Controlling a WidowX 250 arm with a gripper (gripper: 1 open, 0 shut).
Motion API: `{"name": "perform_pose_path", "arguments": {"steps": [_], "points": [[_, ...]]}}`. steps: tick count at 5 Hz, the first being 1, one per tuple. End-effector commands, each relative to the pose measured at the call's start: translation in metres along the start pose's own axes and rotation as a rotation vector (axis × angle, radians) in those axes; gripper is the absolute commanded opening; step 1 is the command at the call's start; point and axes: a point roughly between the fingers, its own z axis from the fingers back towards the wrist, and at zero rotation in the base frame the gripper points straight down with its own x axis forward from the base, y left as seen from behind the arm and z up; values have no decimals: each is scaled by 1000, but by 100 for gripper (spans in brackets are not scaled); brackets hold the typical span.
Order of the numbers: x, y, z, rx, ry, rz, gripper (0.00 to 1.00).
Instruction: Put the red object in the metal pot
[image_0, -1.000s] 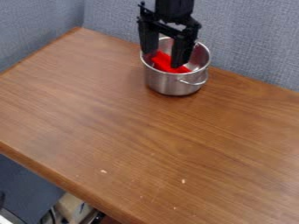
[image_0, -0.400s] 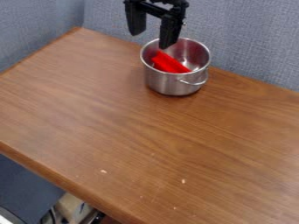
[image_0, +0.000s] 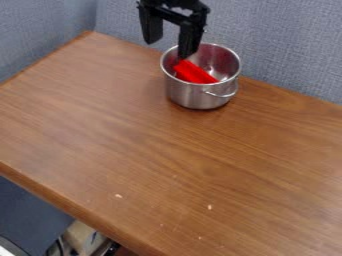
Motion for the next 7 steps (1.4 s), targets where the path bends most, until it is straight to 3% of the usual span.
{"name": "perform_pose_path", "arguments": {"steps": [1,3,7], "points": [[9,-4,-1,22,-31,8,100],[8,-9,0,26,-21,-129,100],[3,-8,-15,34,-16,-205,100]]}}
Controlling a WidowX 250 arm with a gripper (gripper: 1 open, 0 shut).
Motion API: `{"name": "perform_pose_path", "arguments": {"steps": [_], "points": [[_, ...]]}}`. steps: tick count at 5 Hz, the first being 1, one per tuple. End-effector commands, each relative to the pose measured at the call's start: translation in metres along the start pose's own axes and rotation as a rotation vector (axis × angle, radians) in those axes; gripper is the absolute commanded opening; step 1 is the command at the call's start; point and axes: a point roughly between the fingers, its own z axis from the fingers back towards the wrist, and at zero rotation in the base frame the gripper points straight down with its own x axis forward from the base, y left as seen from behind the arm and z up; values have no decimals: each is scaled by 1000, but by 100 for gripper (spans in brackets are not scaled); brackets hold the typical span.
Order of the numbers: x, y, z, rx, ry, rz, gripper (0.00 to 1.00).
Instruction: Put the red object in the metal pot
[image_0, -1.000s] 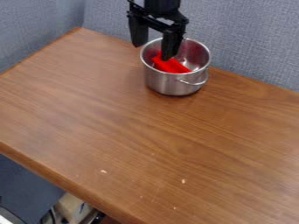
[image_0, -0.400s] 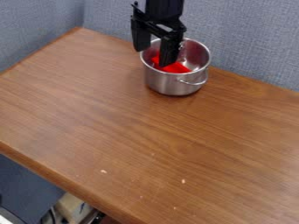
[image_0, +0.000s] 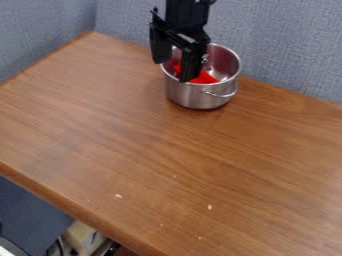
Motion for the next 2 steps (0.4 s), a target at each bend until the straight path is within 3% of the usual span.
{"name": "perform_pose_path", "arguments": {"steps": [1,2], "points": [[2,-4,16,37,-44,-33,100],[-2,1,31,49,-54,-34,100]]}}
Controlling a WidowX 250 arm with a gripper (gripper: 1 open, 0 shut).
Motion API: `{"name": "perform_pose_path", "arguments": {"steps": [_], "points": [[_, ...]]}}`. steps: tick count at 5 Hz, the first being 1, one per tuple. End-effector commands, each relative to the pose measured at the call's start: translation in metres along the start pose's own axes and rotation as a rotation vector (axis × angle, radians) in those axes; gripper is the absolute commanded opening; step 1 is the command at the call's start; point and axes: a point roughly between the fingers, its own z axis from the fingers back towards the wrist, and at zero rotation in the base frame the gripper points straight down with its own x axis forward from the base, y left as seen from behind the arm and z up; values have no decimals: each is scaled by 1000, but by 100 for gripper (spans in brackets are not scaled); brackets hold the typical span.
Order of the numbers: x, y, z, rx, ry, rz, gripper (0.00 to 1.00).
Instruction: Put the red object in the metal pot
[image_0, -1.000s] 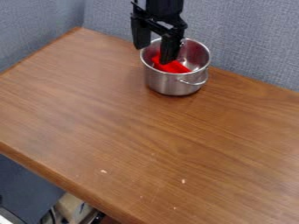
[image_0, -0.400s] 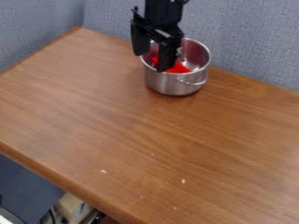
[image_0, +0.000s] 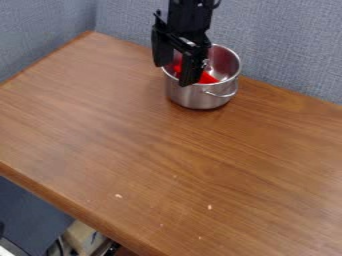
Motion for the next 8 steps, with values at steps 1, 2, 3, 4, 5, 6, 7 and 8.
{"name": "perform_pose_path", "arguments": {"steps": [1,2,3,4,5,6,7,8], "points": [[-6,19,26,60,-82,15,100],[-6,22,36,72,-91,-13,100],[-14,20,47,75,-93,-52,100],[-18,22,55,78,-91,-84,100],[-16,10,50,69,-84,-76,100],[-13,-2,44,60,-77,-68,100],[-6,-6,44,68,-79,-94,100],[-1,-10,44,68,-82,-121,100]]}}
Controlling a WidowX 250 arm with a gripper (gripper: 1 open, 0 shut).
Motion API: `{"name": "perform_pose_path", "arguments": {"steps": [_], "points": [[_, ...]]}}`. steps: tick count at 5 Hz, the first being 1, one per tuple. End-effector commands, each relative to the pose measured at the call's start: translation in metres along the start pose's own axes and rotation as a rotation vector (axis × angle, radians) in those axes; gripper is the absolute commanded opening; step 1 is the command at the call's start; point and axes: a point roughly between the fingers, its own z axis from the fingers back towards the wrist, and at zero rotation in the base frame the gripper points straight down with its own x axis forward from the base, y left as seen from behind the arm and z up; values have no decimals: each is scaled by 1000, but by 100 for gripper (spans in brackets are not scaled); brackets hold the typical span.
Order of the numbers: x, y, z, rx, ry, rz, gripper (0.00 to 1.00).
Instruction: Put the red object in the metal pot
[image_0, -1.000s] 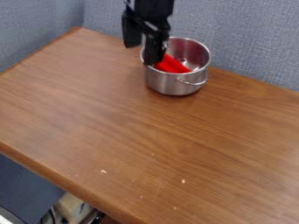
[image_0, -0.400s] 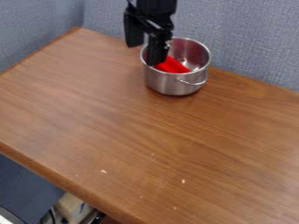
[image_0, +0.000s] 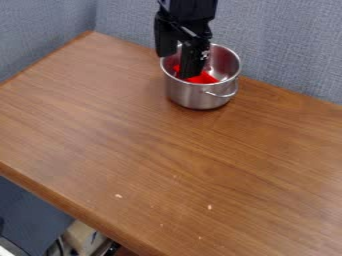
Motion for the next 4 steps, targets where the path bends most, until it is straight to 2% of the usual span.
{"name": "perform_pose_path", "arguments": {"steps": [1,2,4], "points": [[14,6,21,47,-63,-8,100],[24,10,16,49,-60,-14,100],[21,26,19,50,-48,78,100]]}}
